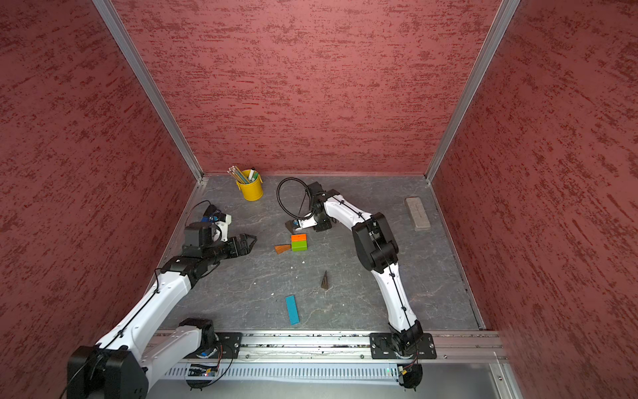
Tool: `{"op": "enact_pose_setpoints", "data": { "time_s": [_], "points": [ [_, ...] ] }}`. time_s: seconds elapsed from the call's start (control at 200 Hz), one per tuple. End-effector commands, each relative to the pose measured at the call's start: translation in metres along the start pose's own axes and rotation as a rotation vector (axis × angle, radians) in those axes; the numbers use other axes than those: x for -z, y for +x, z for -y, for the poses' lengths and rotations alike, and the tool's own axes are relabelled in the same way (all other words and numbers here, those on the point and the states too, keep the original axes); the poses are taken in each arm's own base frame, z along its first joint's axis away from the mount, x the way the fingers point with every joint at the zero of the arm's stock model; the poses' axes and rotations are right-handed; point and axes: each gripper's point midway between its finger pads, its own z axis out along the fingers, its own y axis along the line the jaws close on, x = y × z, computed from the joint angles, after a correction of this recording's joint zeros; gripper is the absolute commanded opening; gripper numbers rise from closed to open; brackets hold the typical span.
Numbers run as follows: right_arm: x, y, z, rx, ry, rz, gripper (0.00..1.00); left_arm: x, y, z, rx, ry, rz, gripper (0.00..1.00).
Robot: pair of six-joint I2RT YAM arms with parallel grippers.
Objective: Assemble a small pinwheel with building blocks
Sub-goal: Place the building block at the center of the board.
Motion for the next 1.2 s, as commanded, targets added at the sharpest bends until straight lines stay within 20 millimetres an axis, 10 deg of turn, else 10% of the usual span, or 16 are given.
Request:
{"op": "enact_pose_setpoints", "data": {
  "time_s": [0.0, 0.797, 1.192],
  "points": [
    [-0.006, -0.009, -0.009, 0.333, -0.030, 0.046, 0.31, 0.002, -0.005, 0.003, -0.002, 0.021, 0.019, 1.00],
    [0.012, -0.018, 0.014, 0.257, 0.104, 0.066, 0.50, 0.002, -0.005, 0.007, -0.007, 0.041, 0.013, 1.00],
    [0.113, -0.029, 0.002, -0.130, 0.440, 0.231, 0.63, 0.004, -0.006, 0.013, -0.015, 0.071, 0.018, 1.00]
  ]
}}
